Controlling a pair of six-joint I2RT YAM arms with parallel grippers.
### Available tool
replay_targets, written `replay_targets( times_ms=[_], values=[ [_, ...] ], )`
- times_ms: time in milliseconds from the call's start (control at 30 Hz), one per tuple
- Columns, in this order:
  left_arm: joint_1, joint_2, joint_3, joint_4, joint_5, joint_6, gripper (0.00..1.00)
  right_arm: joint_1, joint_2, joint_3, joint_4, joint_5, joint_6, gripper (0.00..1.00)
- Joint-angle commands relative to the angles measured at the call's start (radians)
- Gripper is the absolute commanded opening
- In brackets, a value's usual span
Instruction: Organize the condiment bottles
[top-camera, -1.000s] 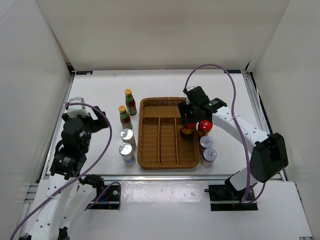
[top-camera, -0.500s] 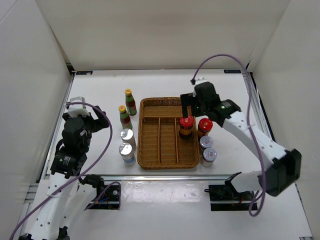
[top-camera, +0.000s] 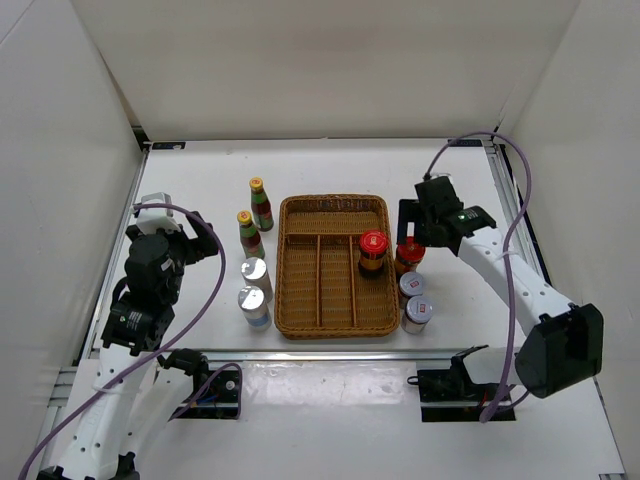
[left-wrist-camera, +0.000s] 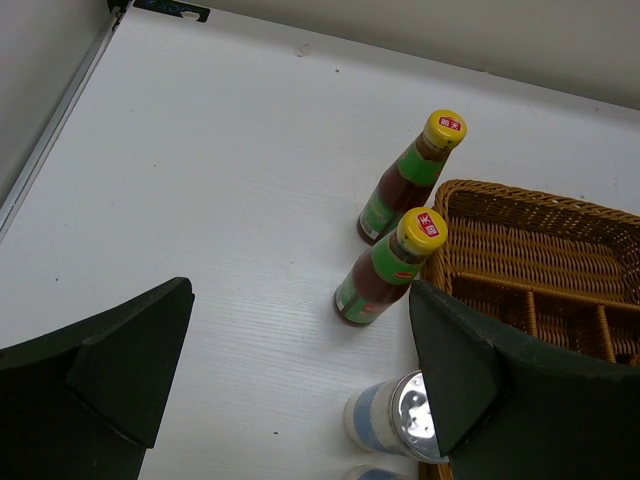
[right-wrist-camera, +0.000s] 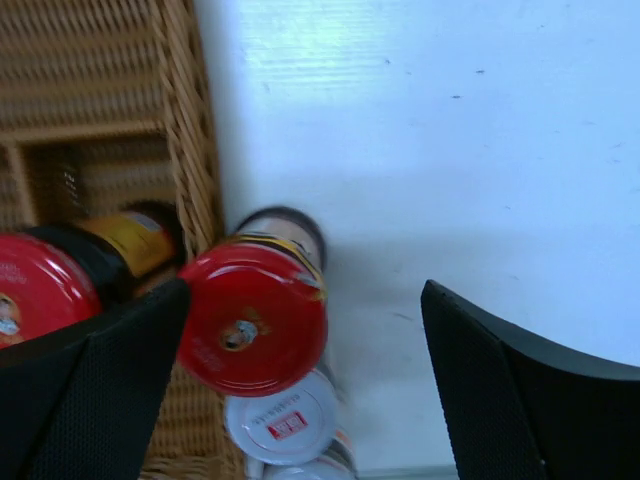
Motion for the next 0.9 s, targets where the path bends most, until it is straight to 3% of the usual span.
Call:
replay_targets(
  times_ms=[0, 367, 867],
  values=[
    [-0.002, -0.009, -0.006, 0.006, 0.015, 0.009, 0.99, -0.046, 0.001, -0.043, 0.051, -0.093, 0.035, 1.00],
    [-0.002, 0.000, -0.006, 0.006, 0.024, 0.009, 0.99, -0.055, 0.054, -0.118, 0.112, -0.139, 0.035, 0.99],
    [-0.002, 0.009, -0.006, 0.006, 0.015, 0.009, 0.99, -0.126, -0.042, -0.118, 0.112, -0.046, 0.046, 0.98]
  ],
)
